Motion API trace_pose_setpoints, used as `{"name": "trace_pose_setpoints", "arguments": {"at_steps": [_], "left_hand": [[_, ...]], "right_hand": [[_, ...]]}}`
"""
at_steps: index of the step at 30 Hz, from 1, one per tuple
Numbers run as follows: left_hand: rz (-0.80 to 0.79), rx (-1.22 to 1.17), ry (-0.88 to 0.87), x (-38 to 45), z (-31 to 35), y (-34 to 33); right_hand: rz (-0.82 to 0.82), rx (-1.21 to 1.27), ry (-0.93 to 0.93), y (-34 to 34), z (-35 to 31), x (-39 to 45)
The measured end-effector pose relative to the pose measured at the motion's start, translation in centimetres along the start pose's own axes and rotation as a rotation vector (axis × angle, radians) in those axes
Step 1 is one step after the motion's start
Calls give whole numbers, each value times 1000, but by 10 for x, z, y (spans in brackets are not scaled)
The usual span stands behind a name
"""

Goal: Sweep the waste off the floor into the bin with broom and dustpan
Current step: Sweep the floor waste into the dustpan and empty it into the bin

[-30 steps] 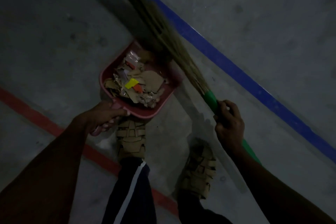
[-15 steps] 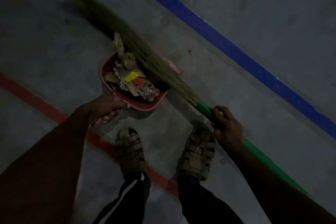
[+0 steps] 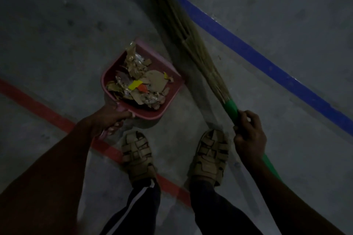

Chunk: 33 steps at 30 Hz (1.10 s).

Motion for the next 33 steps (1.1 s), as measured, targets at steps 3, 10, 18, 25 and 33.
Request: {"name": "trace_pose_setpoints", "arguments": {"at_steps": [3,10,18,25,33], "left_hand": [[23,-52,-19,-3,-10,-4],[39,-95,4,-6,-34,12],[47,-21,-7,-5,-34,30],[34,-16,1,-7,-48,36],[30,2,28,-13,-72,44]], "right_hand": [[-82,-41,-19,-7,1,2],[-272,-97,145,-19,-4,-19],[-223,56,280,-21,-24,-33],[-58,77,118,-29,-36,-12],[-258,-78,98,-46,-39,-18]]}}
Point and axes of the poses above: each hand's wrist, its own x-axis towards the middle knuckle, its own y-axis out of the back of the hand, z = x × y, the point moved 3 cm from there along x, towards the middle knuckle
